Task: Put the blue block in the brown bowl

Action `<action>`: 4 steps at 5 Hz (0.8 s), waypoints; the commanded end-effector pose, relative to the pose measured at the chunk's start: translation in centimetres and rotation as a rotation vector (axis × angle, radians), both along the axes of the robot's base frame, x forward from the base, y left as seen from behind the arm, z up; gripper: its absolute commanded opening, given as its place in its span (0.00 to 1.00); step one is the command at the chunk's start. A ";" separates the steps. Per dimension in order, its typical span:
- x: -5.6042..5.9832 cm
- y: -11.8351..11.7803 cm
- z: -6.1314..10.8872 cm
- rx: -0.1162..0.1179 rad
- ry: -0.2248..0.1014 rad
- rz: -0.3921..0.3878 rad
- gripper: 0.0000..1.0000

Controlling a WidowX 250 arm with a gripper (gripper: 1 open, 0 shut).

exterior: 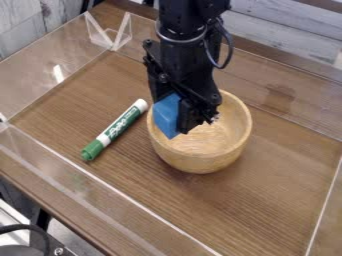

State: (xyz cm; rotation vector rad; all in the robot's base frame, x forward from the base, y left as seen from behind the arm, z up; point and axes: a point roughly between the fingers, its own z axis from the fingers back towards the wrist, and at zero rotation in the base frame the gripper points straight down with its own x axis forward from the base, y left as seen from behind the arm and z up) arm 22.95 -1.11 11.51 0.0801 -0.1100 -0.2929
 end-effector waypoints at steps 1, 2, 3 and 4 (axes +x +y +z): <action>0.3 0.3 1.0 -0.014 -0.044 0.028 1.00; 0.2 0.5 1.2 -0.016 -0.041 0.038 1.00; 0.1 0.7 1.5 -0.019 -0.038 0.045 1.00; 0.0 0.8 1.7 -0.022 -0.037 0.053 1.00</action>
